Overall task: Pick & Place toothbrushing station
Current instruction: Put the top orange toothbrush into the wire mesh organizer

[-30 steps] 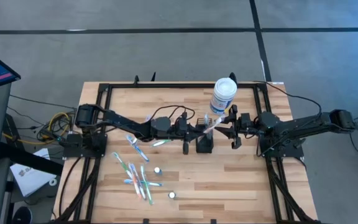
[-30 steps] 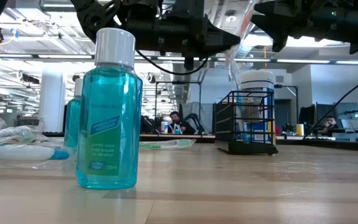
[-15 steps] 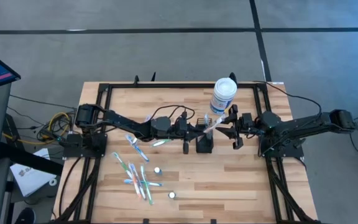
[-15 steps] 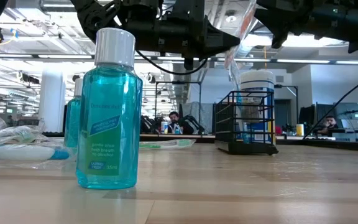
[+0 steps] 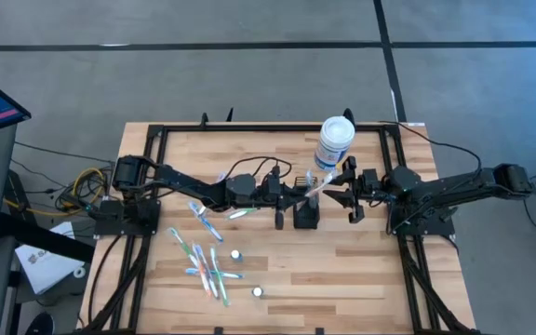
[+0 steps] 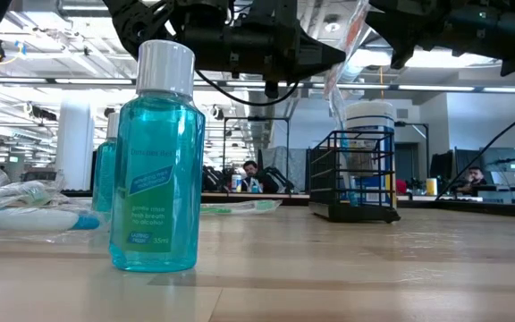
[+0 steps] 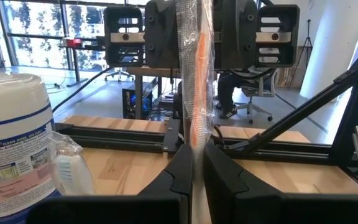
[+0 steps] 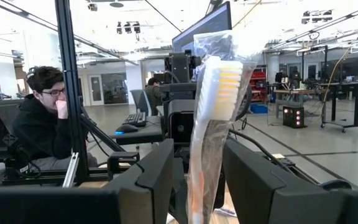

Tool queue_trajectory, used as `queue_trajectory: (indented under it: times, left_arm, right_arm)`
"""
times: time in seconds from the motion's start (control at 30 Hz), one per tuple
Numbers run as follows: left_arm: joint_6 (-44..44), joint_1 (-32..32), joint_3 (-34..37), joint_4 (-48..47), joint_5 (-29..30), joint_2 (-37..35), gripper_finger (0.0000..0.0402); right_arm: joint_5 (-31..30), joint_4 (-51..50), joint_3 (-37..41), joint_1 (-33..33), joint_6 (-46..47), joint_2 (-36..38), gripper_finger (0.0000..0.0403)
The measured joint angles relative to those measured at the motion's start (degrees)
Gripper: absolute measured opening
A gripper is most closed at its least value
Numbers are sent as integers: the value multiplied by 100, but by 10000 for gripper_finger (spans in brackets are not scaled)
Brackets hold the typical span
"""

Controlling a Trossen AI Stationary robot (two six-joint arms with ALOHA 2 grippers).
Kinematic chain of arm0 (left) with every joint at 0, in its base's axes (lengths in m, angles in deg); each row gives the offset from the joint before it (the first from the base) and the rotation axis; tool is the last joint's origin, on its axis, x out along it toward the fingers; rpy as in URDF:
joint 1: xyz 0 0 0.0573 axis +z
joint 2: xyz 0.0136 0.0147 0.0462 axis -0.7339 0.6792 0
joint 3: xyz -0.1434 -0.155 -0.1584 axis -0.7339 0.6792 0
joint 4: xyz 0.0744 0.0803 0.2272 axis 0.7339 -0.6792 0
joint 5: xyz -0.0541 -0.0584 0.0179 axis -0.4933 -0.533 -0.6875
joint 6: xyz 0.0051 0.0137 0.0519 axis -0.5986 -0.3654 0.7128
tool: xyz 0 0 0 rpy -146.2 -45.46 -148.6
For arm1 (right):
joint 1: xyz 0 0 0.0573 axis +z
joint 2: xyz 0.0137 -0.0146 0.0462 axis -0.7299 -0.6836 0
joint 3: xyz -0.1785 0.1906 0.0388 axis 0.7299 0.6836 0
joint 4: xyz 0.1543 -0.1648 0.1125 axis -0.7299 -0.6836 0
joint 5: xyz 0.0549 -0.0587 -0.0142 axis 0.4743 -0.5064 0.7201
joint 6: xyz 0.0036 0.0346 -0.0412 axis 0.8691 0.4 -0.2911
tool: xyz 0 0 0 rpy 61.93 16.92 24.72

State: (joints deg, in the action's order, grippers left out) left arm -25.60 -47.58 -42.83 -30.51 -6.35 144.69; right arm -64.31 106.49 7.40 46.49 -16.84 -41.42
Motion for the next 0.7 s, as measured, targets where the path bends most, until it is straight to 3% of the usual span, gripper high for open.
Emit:
queue_trajectory:
  times: [0.7]
  left_arm:
    - [-20,0,-9,27,2,101,10]
  right_arm:
    - [-2,-2,0,0,-82,-11,129]
